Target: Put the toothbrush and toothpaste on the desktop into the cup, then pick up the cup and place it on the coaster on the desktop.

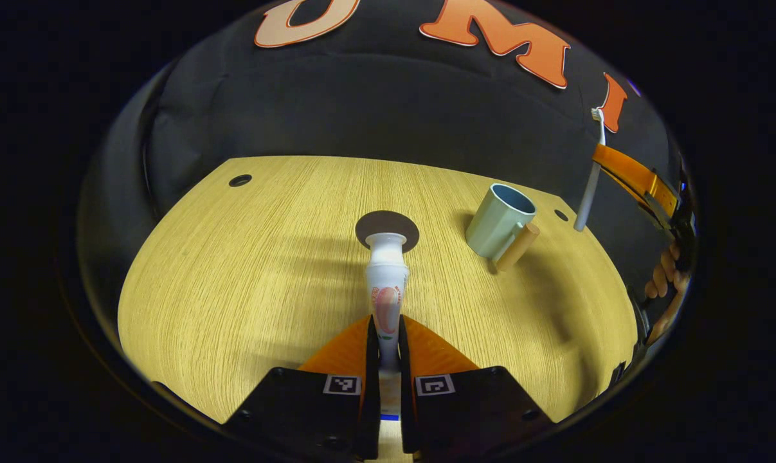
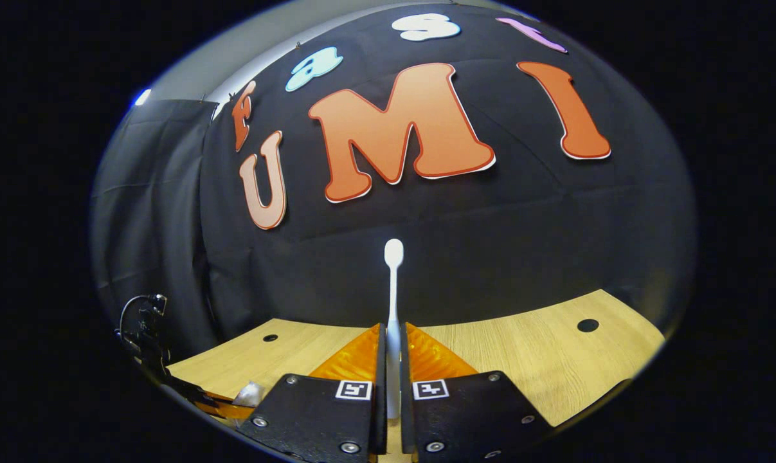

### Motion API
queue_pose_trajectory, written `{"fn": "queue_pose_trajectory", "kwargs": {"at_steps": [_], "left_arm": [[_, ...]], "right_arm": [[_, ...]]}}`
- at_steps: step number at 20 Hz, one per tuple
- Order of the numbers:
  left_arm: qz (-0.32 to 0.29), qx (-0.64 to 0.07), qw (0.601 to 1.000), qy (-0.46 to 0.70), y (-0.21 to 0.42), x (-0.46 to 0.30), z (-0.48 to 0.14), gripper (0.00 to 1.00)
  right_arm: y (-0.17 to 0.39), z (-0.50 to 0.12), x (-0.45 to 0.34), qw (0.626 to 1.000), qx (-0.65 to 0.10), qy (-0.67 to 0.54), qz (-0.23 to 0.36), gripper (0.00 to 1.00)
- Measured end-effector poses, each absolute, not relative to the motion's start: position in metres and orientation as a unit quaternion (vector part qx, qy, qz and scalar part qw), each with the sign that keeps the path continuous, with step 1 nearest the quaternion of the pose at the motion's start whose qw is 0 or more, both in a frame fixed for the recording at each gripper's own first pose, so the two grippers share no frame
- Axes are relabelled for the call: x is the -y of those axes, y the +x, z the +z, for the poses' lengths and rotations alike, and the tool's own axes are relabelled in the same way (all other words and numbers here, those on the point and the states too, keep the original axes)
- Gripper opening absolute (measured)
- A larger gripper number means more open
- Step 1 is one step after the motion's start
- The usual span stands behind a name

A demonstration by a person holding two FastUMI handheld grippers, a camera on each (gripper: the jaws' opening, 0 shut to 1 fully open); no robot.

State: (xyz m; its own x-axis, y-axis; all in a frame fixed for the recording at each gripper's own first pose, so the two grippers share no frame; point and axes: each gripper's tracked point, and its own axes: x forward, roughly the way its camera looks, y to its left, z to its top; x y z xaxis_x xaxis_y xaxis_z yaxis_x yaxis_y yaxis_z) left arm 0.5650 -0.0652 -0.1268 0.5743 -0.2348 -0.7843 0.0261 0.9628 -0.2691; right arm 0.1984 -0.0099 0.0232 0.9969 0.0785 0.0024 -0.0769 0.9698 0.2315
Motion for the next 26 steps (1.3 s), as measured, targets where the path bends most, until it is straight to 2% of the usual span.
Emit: {"fn": "queue_pose_trajectory", "kwargs": {"at_steps": [6, 14, 26], "left_arm": [[-0.069, -0.453, 0.881, -0.114, 0.567, 0.059, -0.133, 0.17], [-0.066, -0.452, 0.882, -0.117, 0.566, 0.050, -0.135, 0.17], [-0.061, -0.441, 0.888, -0.117, 0.569, 0.043, -0.108, 0.17]], "right_arm": [[0.222, 0.036, 0.014, 0.989, 0.054, 0.127, 0.045, 0.09], [0.256, 0.040, 0.010, 0.987, 0.083, 0.124, 0.053, 0.09], [0.296, -0.015, 0.011, 0.991, 0.023, 0.127, 0.039, 0.09]]}}
